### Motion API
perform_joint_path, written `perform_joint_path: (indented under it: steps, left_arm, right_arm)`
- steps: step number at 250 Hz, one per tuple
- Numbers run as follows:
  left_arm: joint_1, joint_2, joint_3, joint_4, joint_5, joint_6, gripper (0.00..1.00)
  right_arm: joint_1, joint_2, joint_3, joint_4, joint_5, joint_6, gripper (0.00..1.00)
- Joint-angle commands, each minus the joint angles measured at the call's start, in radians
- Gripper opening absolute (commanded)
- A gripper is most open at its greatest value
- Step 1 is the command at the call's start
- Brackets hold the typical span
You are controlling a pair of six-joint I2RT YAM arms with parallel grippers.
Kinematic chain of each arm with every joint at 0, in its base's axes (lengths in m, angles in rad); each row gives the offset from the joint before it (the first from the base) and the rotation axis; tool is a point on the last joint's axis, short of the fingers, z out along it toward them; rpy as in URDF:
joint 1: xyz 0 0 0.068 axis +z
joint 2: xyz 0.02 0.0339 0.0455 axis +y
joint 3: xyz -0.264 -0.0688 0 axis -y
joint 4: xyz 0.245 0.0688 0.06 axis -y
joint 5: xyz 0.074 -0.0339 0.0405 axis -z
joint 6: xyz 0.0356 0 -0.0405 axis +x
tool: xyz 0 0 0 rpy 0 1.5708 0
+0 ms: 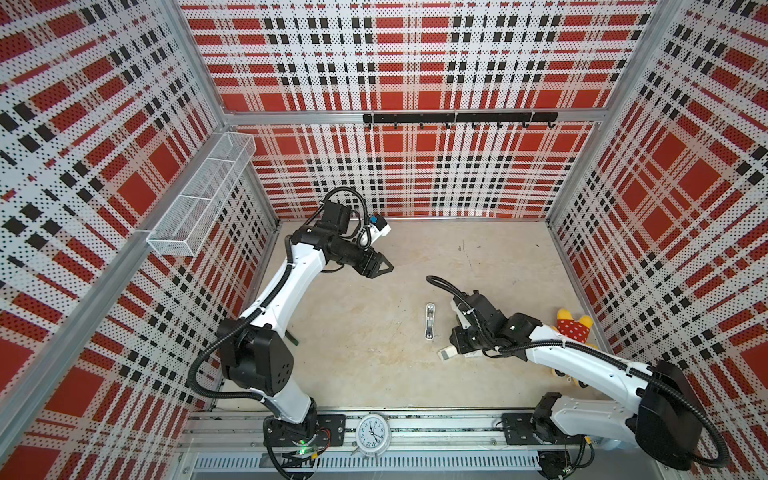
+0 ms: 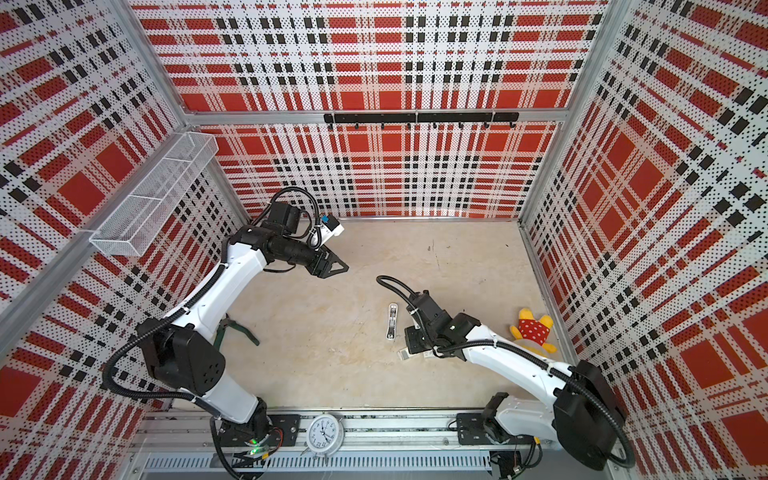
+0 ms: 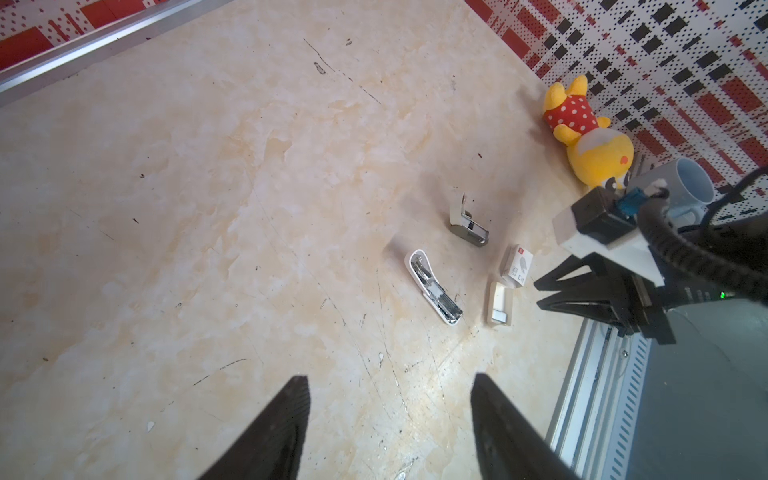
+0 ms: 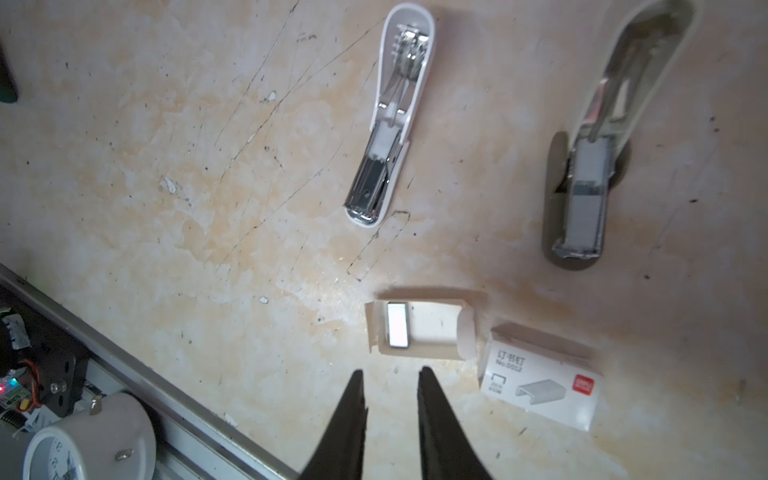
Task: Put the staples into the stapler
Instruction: 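Move the open right gripper over the opened staple box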
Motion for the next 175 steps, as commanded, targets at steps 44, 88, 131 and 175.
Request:
perform_joint_path:
  steps: [44,88,131,175]
  left_arm:
    - [0.009,-0.014,-0.020,0.011,0.021,0.012,0.65]
    - [0.009,-0.020,-0.031,0.018,0.020,0.014,0.65]
    - [0.011,-0.026,-0.044,0.024,0.019,0.015,0.65]
    - [0.012,-0.034,-0.052,0.027,0.015,0.016,0.65]
  right_arm:
    - [0.059,0.092,-0.018,0.018,0.061,0.096,0.23]
    - [0.061,0.127,-0.020,0.036,0.069,0.099,0.23]
    - [0.061,0.177,-0.005,0.045,0.085,0.097,0.24]
    - [0.071,0.229,0.021,0.058,0.085,0.092,0.24]
